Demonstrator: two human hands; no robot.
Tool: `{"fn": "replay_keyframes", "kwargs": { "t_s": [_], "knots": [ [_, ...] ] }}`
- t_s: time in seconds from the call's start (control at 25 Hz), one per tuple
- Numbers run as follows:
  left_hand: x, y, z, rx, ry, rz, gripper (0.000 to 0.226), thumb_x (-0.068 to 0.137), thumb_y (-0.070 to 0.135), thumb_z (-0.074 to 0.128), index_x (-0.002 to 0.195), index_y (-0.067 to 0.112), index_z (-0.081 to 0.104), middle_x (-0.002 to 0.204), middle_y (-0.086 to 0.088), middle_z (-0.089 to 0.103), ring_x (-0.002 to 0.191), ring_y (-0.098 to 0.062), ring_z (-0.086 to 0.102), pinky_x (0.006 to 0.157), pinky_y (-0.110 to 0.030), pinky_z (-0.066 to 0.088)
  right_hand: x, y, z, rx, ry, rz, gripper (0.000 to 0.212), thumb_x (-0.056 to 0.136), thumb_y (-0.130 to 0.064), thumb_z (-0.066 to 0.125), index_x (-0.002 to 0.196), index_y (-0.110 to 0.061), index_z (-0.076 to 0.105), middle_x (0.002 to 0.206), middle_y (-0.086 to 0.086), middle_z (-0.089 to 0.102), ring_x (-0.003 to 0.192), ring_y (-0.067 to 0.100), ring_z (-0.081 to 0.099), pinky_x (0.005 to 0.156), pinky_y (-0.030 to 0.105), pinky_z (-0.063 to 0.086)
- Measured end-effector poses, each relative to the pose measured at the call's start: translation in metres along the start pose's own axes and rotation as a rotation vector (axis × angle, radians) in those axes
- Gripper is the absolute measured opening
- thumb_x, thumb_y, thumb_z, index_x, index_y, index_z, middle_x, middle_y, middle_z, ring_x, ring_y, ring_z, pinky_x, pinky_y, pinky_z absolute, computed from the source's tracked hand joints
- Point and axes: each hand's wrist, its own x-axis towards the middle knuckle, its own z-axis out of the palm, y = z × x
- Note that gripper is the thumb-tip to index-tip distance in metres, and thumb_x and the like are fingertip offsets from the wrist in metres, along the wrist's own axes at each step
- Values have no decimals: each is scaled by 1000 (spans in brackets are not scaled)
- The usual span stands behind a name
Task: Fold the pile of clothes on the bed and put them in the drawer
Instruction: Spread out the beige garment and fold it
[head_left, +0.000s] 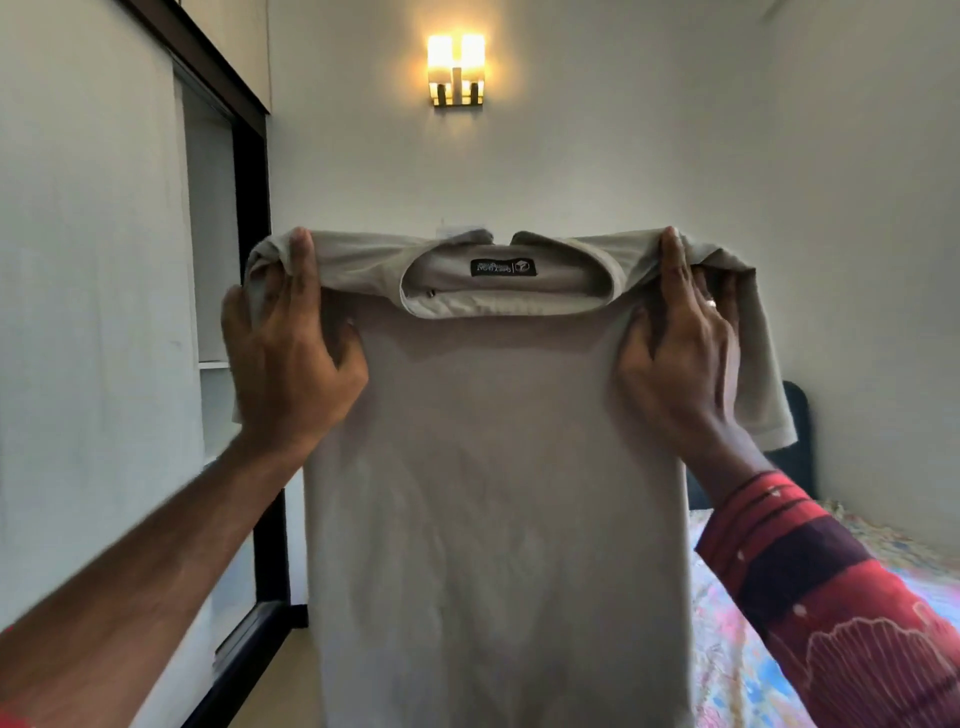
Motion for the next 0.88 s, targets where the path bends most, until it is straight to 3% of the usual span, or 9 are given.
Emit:
{"fn": "replay_keyframes", "kwargs": {
  "t_s": [0.12,0.2,0.32,0.48,0.6,0.72,0.8,0.88],
  "knots": [
    [27,12,-21,-20,31,5,77,86,29,53,158,9,33,139,-22,59,118,-40,62,94,-45,43,25,-6,-26,-16,54,-14,70,88,-10,54,156,-11,41,149,12,56,137,19,46,124,46,27],
    [24,23,-28,-66,-9,-6,73,86,27,56,155,9,41,120,-26,68,91,-46,68,81,-46,49,23,0,-33,-37,33,-7,70,85,-14,54,155,-11,43,144,11,61,129,17,45,120,51,34],
    [-32,31,-25,-101,-134,34,68,83,23,61,148,8,50,99,-29,71,70,-47,66,68,-46,54,-27,31,-33,-78,-97,49,70,86,-18,52,155,-13,42,139,10,65,127,25,56,124,49,26],
    [-182,22,4,-63,-483,30,69,80,24,61,147,9,52,101,-27,73,70,-44,68,70,-47,55,-170,87,-31,-185,-310,65,64,86,-6,56,149,-4,49,126,21,69,118,26,47,111,60,41],
    [-302,17,37,-33,-797,-15,75,74,25,54,148,10,49,110,-23,72,80,-39,71,77,-47,54,-283,127,-21,-300,-540,125,64,83,-15,50,145,-4,54,110,23,73,103,33,56,107,59,44],
    [-390,13,69,-35,-1056,-9,78,70,23,59,146,8,52,117,-18,72,94,-31,73,81,-49,48,-369,168,-3,-366,-750,141,58,87,-23,43,141,-7,59,110,21,74,102,29,53,103,54,48],
    [-426,11,81,-21,-1149,-6,78,71,23,68,146,9,51,114,-14,73,97,-27,73,82,-50,46,-406,189,7,-420,-863,163,52,93,-30,41,137,-15,63,108,14,76,101,28,64,101,48,47],
    [-454,2,108,-40,-1101,5,65,79,27,67,141,10,57,107,-11,75,89,-26,73,82,-49,46,-430,213,33,-492,-947,187,44,93,-36,43,126,-22,67,102,5,77,95,28,72,97,47,43]
  ]
}}
